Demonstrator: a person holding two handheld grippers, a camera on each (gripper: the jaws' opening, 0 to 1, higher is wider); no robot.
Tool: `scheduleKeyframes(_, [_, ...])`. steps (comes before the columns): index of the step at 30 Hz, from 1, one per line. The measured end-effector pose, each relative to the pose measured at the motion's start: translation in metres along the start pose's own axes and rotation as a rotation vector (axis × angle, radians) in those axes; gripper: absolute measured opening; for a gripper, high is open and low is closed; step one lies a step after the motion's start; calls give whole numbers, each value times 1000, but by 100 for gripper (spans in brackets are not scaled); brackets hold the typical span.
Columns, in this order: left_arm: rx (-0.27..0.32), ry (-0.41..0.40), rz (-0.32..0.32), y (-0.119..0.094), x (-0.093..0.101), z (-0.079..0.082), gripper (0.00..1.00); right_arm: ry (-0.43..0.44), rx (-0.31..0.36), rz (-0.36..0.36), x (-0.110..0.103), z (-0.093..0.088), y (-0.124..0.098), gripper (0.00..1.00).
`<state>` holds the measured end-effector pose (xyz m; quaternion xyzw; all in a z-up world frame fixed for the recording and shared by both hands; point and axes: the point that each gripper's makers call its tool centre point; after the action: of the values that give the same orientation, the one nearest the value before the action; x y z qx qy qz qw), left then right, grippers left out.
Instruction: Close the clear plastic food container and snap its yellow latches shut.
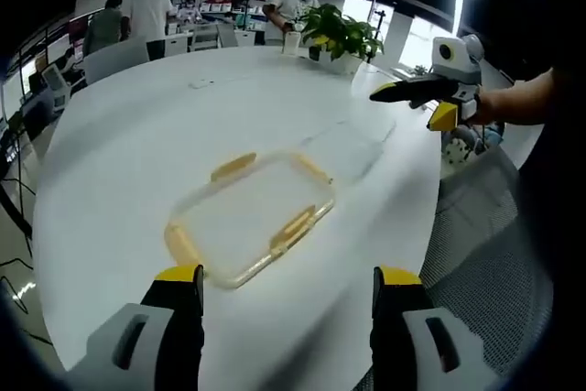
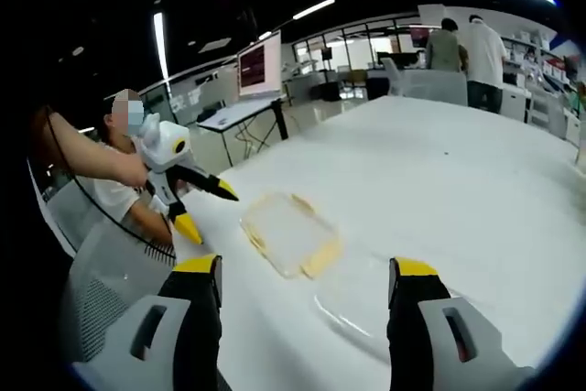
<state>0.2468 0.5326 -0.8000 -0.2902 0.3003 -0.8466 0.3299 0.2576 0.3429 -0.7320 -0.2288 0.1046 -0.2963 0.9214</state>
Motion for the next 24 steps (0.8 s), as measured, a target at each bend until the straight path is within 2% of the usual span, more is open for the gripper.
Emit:
scheduleKeyframes(7, [-33, 30, -26, 6, -7, -1, 70, -45, -51, -4, -2, -2, 12, 72])
scheduleKeyframes(11, [-50, 18, -42, 7, -7, 0, 69, -33, -44, -4, -2, 5, 17, 72])
scheduleKeyframes(13, [-49, 45, -39, 7, -8, 3, 69, -59, -56, 4, -5, 7, 23, 71])
scheduleKeyframes(24, [-90, 83, -28, 11, -37, 5, 68, -154, -133, 81, -17, 3, 56, 69])
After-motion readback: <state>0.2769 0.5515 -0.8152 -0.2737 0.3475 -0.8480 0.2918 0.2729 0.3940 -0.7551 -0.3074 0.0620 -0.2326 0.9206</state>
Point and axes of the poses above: the point that each gripper's makers call its tool centre point, and the gripper's own axes: y roughly forward along the fingers, x roughly to its right, z roughly out of its top, and after that the axes turned 11 degrees about -y, right-handed
